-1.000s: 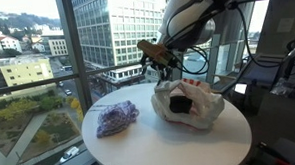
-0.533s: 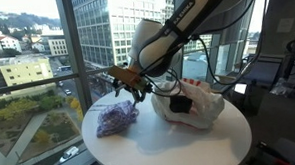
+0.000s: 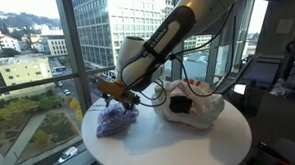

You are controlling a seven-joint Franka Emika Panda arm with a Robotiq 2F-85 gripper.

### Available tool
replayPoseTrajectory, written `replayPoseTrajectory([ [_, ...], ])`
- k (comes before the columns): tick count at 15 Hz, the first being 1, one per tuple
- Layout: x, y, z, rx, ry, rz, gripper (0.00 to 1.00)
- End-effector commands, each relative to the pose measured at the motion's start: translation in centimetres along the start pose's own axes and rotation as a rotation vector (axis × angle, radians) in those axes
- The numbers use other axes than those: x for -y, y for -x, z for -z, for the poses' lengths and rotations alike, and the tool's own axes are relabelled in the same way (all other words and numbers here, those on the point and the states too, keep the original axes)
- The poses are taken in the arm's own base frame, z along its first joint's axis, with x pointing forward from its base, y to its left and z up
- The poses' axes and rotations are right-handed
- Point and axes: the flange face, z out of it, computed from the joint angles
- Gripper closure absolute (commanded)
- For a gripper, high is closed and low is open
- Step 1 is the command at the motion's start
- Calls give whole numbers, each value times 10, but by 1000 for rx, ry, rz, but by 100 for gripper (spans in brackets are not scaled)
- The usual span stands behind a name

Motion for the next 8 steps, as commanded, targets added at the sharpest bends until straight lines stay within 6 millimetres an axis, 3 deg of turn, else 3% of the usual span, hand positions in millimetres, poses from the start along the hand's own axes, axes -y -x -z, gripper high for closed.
replayPoseTrajectory([
  [1,-4,-3,-7,-21,20,-2,0],
  [8,7,-22,-44,-70,55,-42,0],
])
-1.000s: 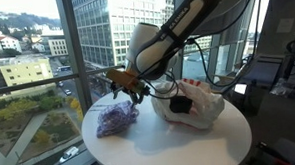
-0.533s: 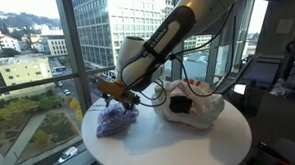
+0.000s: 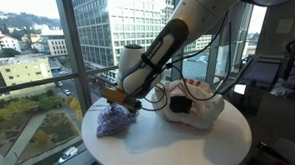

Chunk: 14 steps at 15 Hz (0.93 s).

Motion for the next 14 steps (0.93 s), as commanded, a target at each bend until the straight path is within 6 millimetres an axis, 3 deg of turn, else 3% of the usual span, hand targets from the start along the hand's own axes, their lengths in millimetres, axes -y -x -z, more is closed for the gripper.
replayPoseTrajectory([
  [1,23,-9,-16,-15,-10,-43,0],
  [10,46,-18,-46,-2,-5,-80,0],
  [11,47,-19,-48,4,13,-76,3],
  [12,48,-19,-49,10,27,-74,26],
  [14,51,-21,-48,18,42,-74,30],
])
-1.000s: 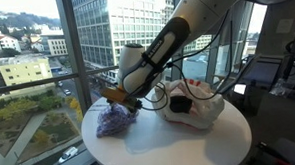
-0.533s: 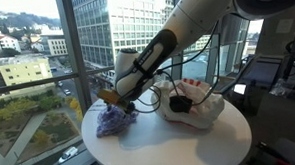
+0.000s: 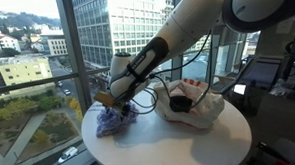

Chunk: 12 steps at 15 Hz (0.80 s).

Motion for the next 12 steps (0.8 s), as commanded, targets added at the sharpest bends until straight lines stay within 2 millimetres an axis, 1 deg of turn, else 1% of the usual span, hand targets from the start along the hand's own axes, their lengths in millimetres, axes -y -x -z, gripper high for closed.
replayPoseTrajectory([
  [1,16,-4,3,5,13,-5,37],
  [2,17,-6,5,4,15,-10,47],
  [5,19,-11,10,18,37,-24,69],
  [8,10,-14,14,83,141,-38,92],
  [9,6,-16,15,103,179,-41,98],
  [10,3,-17,17,142,210,-41,100],
  [12,-5,-19,22,235,273,-33,100],
])
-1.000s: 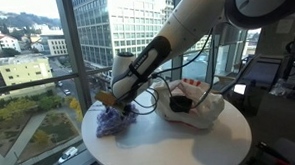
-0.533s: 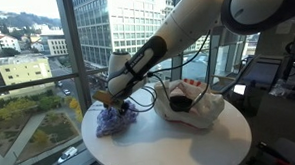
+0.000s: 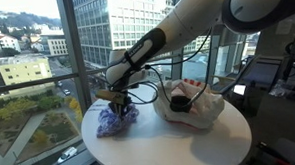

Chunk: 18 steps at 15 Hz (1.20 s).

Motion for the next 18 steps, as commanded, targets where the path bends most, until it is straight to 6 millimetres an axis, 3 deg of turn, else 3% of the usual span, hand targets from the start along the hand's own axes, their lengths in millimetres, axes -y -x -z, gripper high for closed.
replayPoseTrajectory([
  [1,-11,-6,22,158,100,36,98],
  [5,-36,-17,49,276,235,72,98],
  [12,-60,-61,146,415,92,39,99],
  [18,-96,-72,140,414,236,18,99],
])
